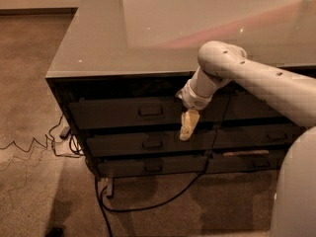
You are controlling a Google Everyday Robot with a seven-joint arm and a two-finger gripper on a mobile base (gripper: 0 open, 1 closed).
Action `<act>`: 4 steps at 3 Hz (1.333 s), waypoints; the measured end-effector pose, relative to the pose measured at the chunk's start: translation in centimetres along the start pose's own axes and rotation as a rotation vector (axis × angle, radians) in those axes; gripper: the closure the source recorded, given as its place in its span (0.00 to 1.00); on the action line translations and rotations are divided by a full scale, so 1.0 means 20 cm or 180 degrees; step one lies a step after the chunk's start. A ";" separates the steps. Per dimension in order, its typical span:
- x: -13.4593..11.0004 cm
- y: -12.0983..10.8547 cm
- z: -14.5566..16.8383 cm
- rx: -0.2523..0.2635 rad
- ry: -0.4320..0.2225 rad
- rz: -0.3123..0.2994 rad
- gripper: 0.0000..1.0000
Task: Open top drawer
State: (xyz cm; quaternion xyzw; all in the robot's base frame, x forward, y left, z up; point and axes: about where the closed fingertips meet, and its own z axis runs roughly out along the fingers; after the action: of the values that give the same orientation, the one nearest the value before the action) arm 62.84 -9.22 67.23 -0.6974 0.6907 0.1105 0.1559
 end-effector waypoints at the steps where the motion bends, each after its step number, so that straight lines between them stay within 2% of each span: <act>1: 0.03 -0.03 0.04 0.0092 0.0140 0.0056 0.00; 2: 0.08 -0.05 0.05 0.0189 0.0260 0.0121 0.00; 3: 0.10 -0.10 0.00 0.0372 0.0349 0.0133 0.00; 4: 0.11 -0.16 0.00 0.0467 0.0382 0.0135 0.00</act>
Offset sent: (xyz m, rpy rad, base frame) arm 0.0205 -0.0282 -0.0119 -0.1228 -0.0777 -0.1124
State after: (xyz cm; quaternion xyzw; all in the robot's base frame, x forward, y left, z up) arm 66.13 -11.25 66.58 -0.6747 0.7197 0.0209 0.1626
